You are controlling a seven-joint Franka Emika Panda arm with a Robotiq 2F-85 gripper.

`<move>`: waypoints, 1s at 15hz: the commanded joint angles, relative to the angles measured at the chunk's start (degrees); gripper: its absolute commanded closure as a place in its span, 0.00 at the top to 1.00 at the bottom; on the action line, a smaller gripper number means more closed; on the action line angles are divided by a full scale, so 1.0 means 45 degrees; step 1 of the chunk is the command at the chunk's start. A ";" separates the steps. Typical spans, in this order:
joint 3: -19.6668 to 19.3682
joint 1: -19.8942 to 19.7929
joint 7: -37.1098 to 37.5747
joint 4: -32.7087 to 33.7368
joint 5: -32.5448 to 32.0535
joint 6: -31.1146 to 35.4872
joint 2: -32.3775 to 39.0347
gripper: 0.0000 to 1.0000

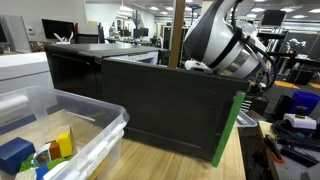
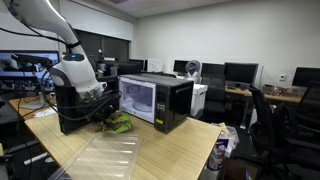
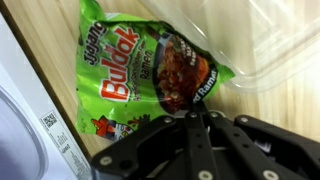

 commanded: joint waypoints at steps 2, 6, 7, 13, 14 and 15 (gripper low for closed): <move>0.0125 -0.0108 0.0007 -0.0304 0.0741 0.0334 -0.0859 0.00; 0.0129 0.0059 0.0008 0.0276 0.1689 0.0577 -0.1231 0.00; 0.0125 0.0093 0.0008 0.0428 0.1949 0.0622 -0.1305 0.00; 0.0194 0.0214 0.0010 0.1168 0.2863 0.0700 -0.1401 0.00; 0.0211 0.0226 0.0010 0.1295 0.2986 0.0706 -0.1450 0.00; 0.0216 0.0232 0.0010 0.1364 0.3021 0.0719 -0.1506 0.00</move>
